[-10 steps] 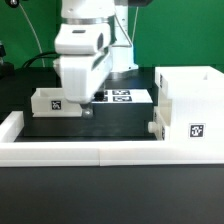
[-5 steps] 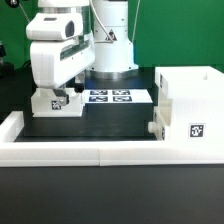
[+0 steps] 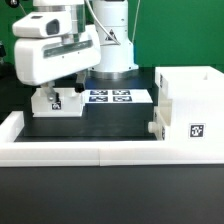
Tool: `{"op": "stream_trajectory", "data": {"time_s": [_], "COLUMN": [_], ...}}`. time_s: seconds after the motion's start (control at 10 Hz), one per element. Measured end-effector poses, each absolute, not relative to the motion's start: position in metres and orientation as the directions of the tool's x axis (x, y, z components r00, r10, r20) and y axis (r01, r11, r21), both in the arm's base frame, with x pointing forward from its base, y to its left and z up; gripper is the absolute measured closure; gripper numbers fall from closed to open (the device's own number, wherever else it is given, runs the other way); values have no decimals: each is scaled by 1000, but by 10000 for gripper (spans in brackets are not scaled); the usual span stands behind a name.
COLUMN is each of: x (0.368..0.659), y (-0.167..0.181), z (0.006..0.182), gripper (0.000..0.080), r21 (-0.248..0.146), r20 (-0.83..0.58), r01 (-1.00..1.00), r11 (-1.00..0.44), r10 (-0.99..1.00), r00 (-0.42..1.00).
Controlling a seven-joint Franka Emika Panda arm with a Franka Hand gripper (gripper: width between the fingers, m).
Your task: Assemble drawer
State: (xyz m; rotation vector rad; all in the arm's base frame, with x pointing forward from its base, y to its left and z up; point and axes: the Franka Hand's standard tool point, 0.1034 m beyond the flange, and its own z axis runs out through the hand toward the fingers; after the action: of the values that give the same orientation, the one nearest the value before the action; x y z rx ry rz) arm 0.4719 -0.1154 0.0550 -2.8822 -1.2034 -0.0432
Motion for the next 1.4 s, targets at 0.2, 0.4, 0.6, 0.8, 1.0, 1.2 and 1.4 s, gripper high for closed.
{"op": "stream_trajectory", "data": {"time_s": [0.2,0.4,0.6,0.8,1.0,1.2,1.4], "x": [453,439,452,454,455,449,425], "y": [-115,-109,-113,-111,-111,-113,-112], "z": [55,50,61,60,61,57,51], "gripper": [150,150,150,150,150,150,150], "r21": [2,-7,-22,-30,-34,-36,-45], "r20": [49,46,41,54,55,51,31], "r01": [544,386,274,144,97,111,80], "r11": [-839,-923,-961,-989,-995,-993,-996], "r10": [544,385,273,143,95,109,79], "r00": [838,922,961,988,994,993,996]}}
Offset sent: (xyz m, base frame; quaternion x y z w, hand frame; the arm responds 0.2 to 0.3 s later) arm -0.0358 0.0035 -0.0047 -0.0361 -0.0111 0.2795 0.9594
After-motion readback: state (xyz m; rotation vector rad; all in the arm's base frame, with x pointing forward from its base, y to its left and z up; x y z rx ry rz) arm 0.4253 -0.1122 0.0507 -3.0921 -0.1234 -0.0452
